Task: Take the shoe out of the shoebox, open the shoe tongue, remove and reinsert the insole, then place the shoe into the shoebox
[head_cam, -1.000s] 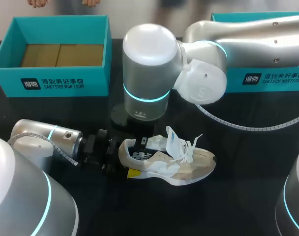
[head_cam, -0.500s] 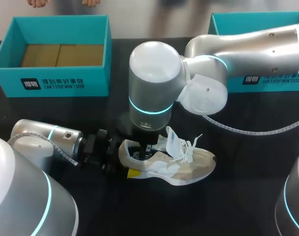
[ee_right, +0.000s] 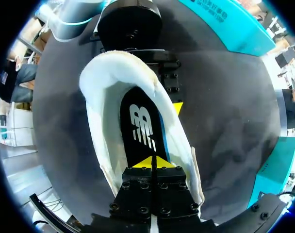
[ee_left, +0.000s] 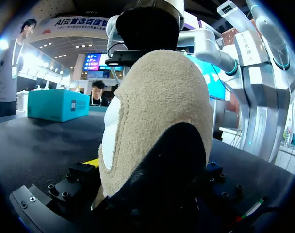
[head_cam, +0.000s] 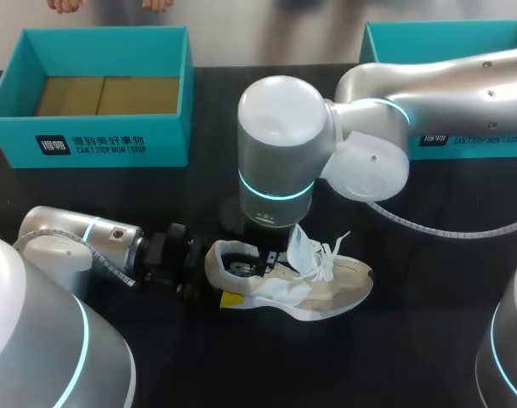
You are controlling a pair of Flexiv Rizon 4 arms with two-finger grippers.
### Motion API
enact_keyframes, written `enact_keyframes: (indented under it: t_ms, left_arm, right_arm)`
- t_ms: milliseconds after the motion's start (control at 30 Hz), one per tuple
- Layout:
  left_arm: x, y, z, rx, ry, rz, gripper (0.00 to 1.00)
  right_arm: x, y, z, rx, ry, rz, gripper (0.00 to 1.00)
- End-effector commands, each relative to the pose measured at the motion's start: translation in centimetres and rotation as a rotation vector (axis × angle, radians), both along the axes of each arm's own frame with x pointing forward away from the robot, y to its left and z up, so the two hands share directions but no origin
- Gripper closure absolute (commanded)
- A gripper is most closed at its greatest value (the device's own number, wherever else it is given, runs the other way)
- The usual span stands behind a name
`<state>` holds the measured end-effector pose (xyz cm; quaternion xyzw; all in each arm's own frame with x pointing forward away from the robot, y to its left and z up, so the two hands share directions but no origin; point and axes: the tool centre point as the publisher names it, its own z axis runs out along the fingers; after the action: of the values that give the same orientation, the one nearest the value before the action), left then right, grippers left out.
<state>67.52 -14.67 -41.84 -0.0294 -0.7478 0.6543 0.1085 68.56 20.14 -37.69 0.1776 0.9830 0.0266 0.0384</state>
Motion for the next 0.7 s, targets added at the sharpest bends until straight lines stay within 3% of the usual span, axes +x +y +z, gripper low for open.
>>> enact_keyframes:
  t_ms: [33, 333, 433, 467, 700]
  left_arm:
    - [-0.1, 0.0, 0.1, 0.000, 0.000, 0.002, 1.00]
    - [-0.1, 0.0, 0.1, 0.000, 0.000, 0.002, 1.00]
    - [-0.1, 0.0, 0.1, 0.000, 0.000, 0.002, 1.00]
    - [-0.1, 0.0, 0.1, 0.000, 0.000, 0.002, 1.00]
    - [-0.1, 0.0, 0.1, 0.000, 0.000, 0.002, 1.00]
  right_arm:
    - [-0.5, -1.5, 0.5, 0.008, -0.020, -0.016, 1.00]
    - [0.1, -2.7, 0.3, 0.015, 0.002, -0.011, 0.98]
    - [0.3, -2.7, 0.1, 0.011, 0.012, -0.005, 0.65]
    - [0.4, -2.7, 0.0, 0.012, 0.016, 0.000, 0.62]
    - [1.1, -2.0, -0.5, 0.025, 0.051, 0.039, 0.60]
